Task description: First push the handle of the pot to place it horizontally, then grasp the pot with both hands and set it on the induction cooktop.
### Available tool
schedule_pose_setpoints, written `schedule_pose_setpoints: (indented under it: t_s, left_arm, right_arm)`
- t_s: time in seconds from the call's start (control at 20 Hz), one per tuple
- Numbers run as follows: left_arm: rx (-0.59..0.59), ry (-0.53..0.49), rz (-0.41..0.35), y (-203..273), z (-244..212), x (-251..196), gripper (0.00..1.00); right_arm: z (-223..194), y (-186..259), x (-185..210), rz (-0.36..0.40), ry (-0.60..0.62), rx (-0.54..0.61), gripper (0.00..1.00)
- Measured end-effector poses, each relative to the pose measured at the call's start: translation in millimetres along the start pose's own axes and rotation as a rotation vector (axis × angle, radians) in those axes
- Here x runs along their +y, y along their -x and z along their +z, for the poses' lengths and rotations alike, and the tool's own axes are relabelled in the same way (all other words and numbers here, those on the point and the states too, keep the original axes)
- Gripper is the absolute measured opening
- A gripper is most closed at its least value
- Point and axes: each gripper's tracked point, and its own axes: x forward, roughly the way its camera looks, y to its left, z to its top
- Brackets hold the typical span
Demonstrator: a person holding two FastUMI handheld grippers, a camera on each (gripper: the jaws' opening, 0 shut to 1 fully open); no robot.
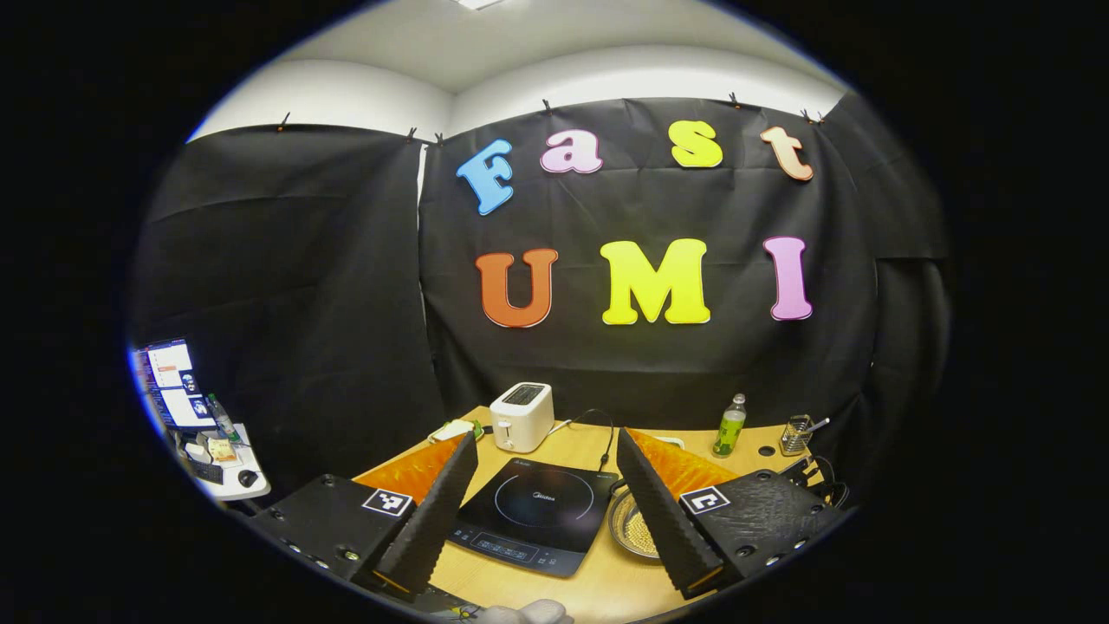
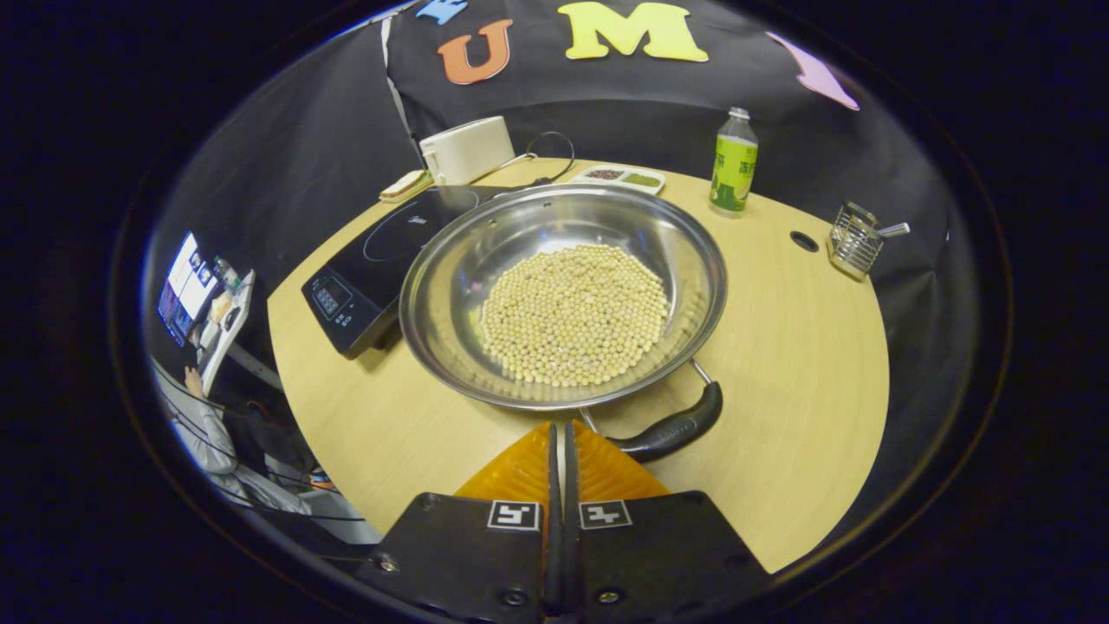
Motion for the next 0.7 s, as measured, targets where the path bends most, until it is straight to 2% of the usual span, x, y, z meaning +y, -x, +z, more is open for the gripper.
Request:
schedule_pose_setpoints:
  t_s: [0.1,0.2,0.3,0.35,0.45,0.5,0.55,0.6,0.7]
  left_arm:
    - [0.003,0.005,0.004,-1,-1,-5,0.96]
    - [0.014,0.008,0.007,-1,-4,-12,0.96]
    - [0.019,0.007,0.014,0,-7,-14,0.96]
    - [0.02,0.008,0.019,0,-8,-16,0.96]
    - [0.024,0.009,0.028,-1,-10,-16,0.96]
    - [0.028,0.009,0.035,-1,-12,-15,0.96]
    - [0.032,0.011,0.04,-2,-13,-15,0.96]
    - [0.036,0.016,0.044,-4,-14,-17,0.96]
    - [0.037,0.021,0.046,-5,-14,-18,0.96]
  right_arm:
    - [4,0,-11,0.008,0.004,0.001,0.01]
    - [7,-1,-25,0.012,-0.006,0.0,0.04]
    - [9,-2,-41,-0.006,-0.006,0.008,0.04]
    - [9,-3,-50,-0.013,-0.002,0.015,0.0]
    - [14,-3,-64,-0.022,-0.003,0.016,0.0]
    - [17,-4,-71,-0.028,-0.006,0.016,0.04]
    - [17,-5,-77,-0.032,-0.007,0.018,0.0]
    - [20,-5,-81,-0.037,-0.007,0.018,0.04]
    - [23,-6,-89,-0.045,0.001,0.02,0.01]
